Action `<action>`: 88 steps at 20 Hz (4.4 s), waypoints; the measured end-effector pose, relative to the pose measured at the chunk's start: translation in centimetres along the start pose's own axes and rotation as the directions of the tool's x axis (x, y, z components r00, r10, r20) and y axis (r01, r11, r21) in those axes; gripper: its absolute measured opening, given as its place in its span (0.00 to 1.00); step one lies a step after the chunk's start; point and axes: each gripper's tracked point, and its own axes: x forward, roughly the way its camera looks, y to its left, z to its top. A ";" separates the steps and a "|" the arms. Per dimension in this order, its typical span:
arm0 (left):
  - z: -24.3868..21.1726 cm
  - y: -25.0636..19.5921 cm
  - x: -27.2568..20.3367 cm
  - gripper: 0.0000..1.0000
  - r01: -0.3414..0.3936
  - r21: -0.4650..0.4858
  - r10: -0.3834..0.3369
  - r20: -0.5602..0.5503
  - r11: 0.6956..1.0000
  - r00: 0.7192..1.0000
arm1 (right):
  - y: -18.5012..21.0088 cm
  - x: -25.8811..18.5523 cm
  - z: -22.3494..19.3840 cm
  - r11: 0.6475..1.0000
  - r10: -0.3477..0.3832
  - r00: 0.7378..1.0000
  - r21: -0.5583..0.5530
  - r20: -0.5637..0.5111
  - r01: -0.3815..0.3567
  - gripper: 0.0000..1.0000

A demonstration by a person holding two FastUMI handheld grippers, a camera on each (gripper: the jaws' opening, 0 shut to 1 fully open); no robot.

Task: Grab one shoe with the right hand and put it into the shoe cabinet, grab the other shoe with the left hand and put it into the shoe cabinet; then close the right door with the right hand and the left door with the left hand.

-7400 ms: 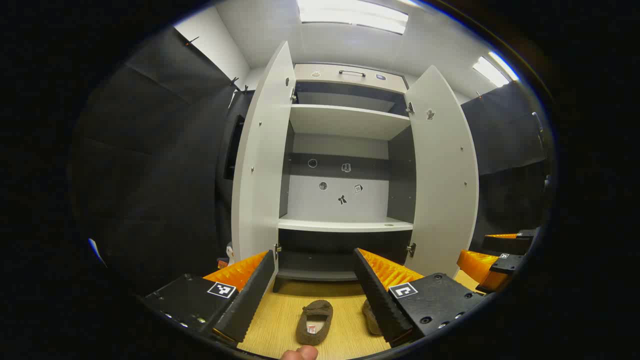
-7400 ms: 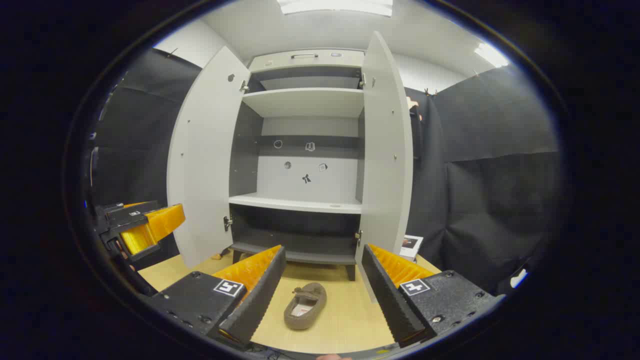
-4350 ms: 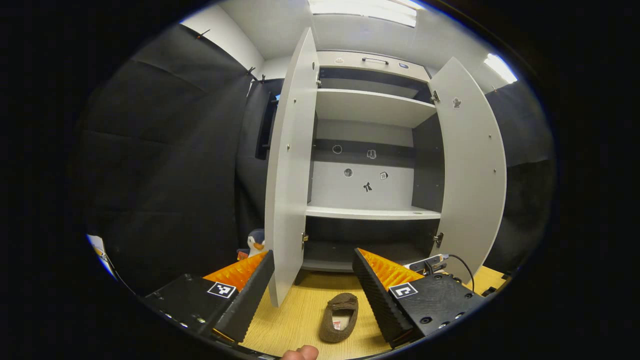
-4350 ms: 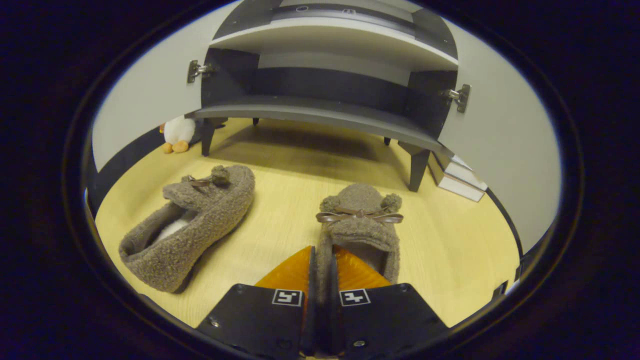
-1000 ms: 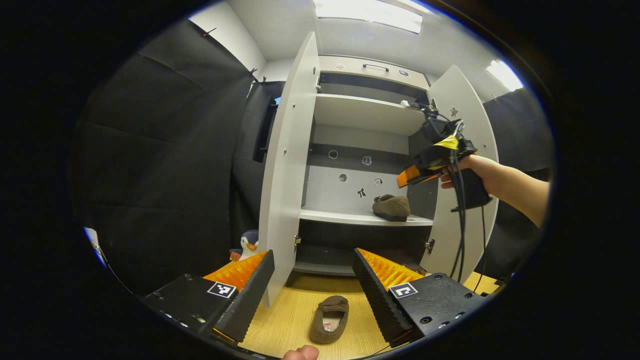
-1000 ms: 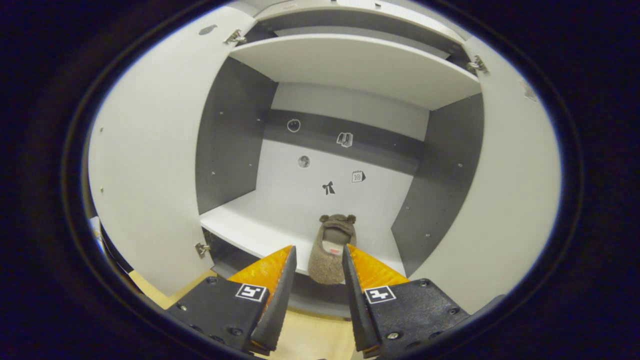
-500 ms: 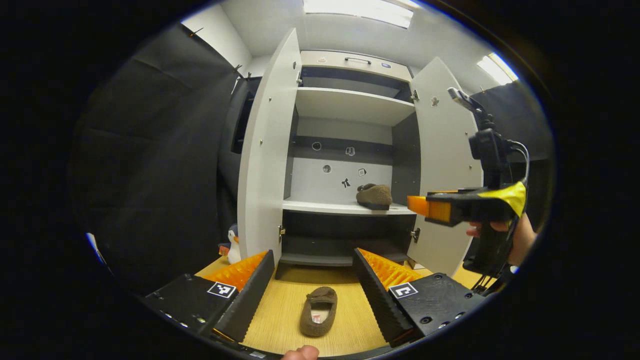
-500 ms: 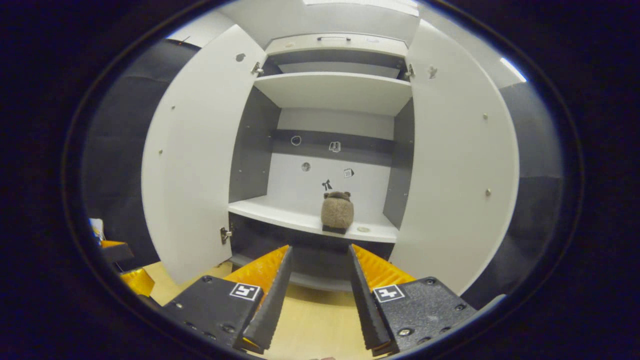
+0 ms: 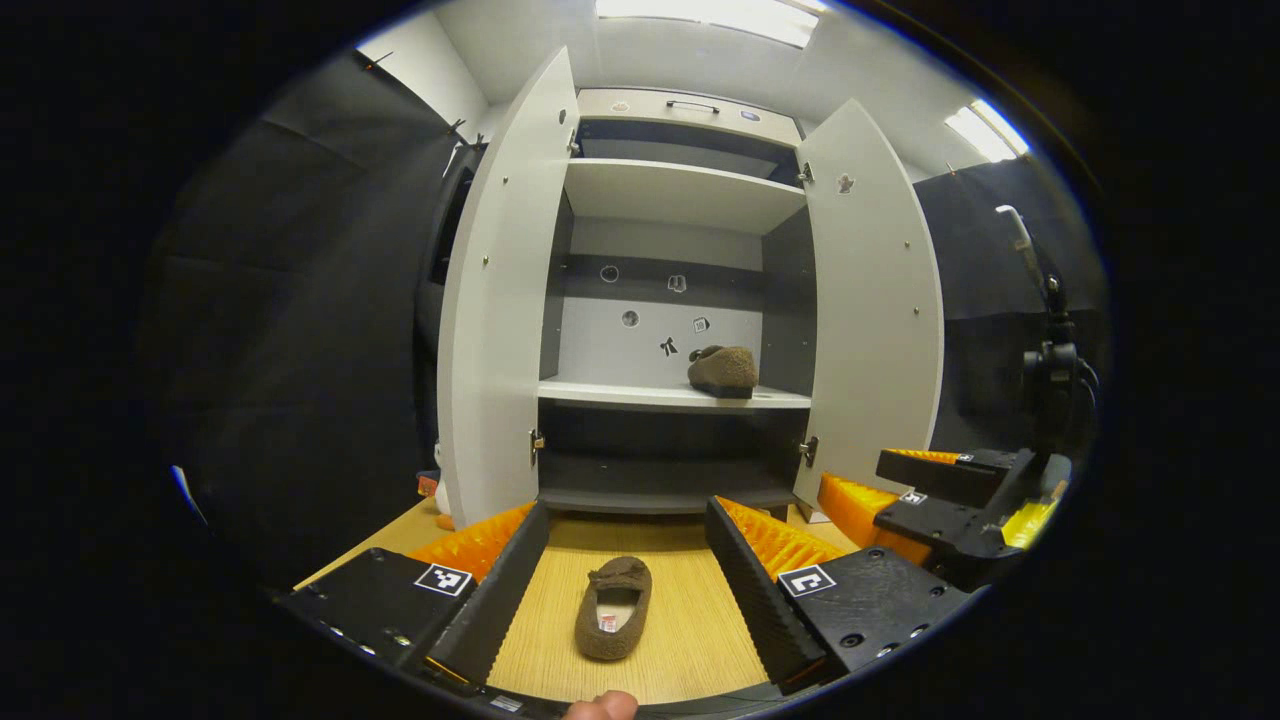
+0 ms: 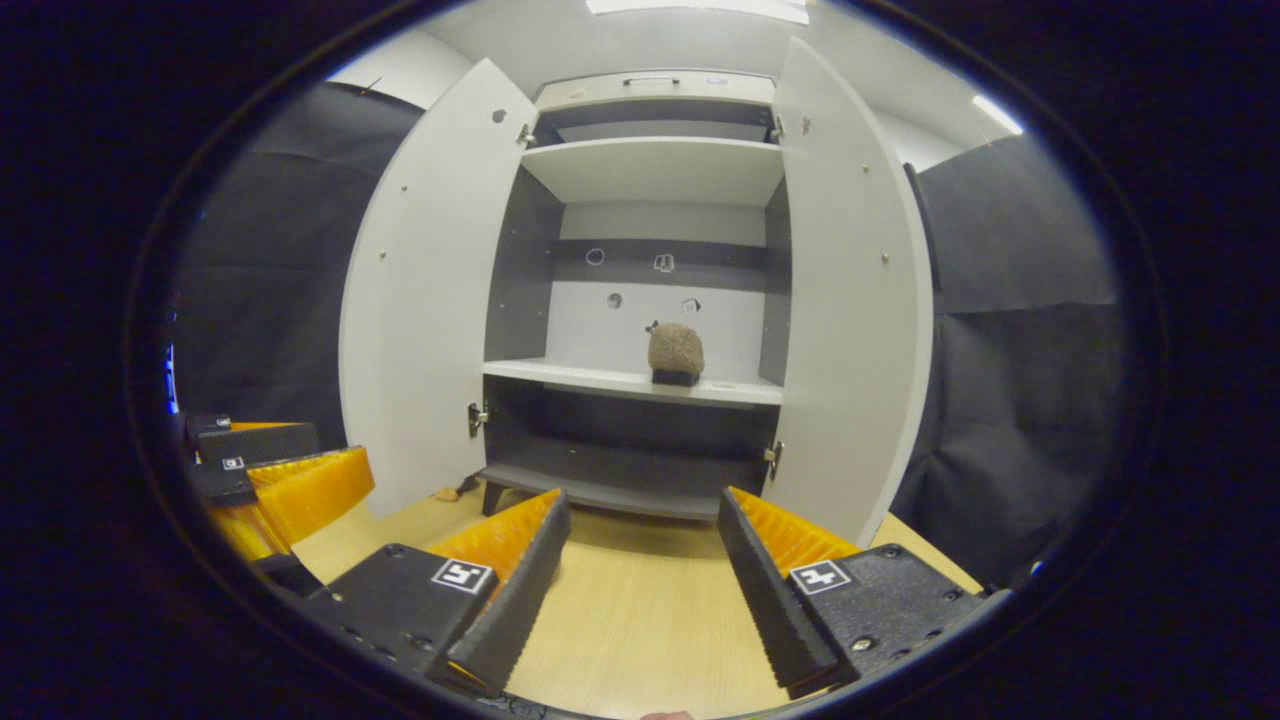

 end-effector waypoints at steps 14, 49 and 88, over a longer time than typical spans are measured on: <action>-8.3 -3.5 3.2 0.95 0.168 -0.054 -0.176 -0.280 0.984 0.944 | -3.4 -2.3 -3.0 0.993 -0.082 0.993 0.076 -0.084 0.088 1.00; -24.2 -2.8 14.2 0.61 0.069 -0.227 -0.195 -0.601 0.971 0.775 | -7.3 -1.0 -5.9 0.985 -0.140 0.974 0.070 -0.178 0.155 1.00; 11.0 -1.5 36.3 0.01 0.029 -0.168 -0.092 -0.377 0.985 0.922 | -7.2 -1.5 -4.6 0.990 -0.122 0.982 0.048 -0.143 0.130 1.00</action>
